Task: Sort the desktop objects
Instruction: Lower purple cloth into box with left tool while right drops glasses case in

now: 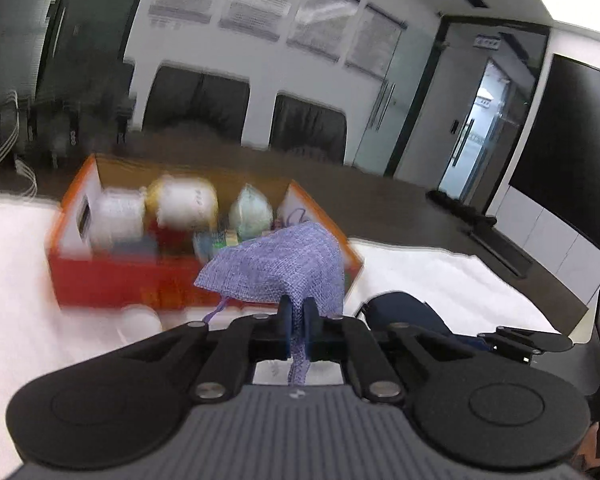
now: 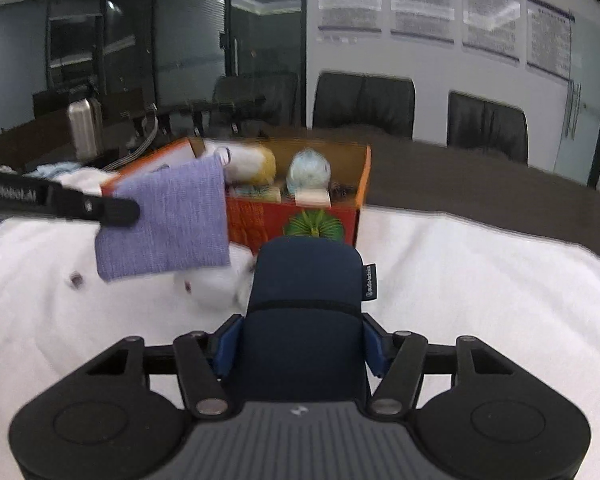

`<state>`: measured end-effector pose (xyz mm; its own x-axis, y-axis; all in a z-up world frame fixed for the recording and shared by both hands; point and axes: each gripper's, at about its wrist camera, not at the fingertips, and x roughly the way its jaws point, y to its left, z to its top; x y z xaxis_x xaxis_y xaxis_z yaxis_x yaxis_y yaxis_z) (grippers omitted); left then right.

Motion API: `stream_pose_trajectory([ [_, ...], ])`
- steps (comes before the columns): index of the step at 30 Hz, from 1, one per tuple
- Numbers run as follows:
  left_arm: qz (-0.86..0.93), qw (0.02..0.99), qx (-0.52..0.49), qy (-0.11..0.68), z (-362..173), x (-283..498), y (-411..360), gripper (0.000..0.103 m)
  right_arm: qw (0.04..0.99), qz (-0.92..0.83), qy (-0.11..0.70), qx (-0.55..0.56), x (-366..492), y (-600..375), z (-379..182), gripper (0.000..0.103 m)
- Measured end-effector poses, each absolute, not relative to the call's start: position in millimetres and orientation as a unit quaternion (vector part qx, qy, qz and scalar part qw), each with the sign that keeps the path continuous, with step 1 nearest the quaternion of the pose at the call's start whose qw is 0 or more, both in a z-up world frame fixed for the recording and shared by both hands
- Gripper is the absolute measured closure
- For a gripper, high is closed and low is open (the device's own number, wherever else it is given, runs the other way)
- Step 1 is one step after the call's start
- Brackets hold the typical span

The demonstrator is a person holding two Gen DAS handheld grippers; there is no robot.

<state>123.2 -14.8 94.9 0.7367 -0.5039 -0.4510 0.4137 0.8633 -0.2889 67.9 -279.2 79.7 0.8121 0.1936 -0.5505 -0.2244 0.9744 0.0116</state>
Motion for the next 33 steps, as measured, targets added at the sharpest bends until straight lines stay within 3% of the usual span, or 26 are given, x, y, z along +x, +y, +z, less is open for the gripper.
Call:
stream_pose_trajectory([
  [3,-0.241,0.935,-0.061,0.253,126.6,136.4,-1.4,0.097,0.957,0.118,0.265,-0.017,79.7,-281.3,106.1,0.043],
  [6,-0.222,0.93,-0.028,0.291,144.8,172.5,7.8,0.097,0.958,0.124,0.257,0.003,106.8,-282.4,131.3,0.043],
  [10,-0.196,0.93,0.101,0.295,154.9,216.9,0.7,0.097,0.951,0.14,0.274,0.038,157.7,-276.8,155.8,0.043],
  [15,-0.219,0.898,0.139,0.355,142.9,276.7,-4.3,0.097,0.933,0.144,0.327,0.043,232.6,-248.4,158.4,0.043],
  [21,-0.177,0.875,0.166,0.42,104.6,324.7,-2.5,0.096,0.908,0.114,0.403,0.021,306.8,-211.5,124.1,0.043],
  [23,-0.168,0.865,0.16,0.444,95.9,332.4,5.4,0.088,0.895,0.108,0.432,0.02,323.8,-203.3,107.0,0.043],
  [25,-0.13,0.866,0.151,0.459,88.6,342.8,14.0,0.058,0.883,0.105,0.457,0.015,333.9,-194.9,89.8,0.042],
  [29,-0.12,0.88,0.132,0.44,101.8,337.4,26.4,0.042,0.864,0.12,0.488,0.008,338.4,-181.6,72.8,0.037],
  [31,-0.113,0.887,0.12,0.432,112.3,330.6,29.8,0.027,0.864,0.123,0.489,0.002,334.7,-181.0,78.1,0.036],
  [33,-0.109,0.893,0.116,0.42,123.0,322.9,27.0,0.019,0.867,0.119,0.483,0.003,330.6,-184.5,90.3,0.037],
])
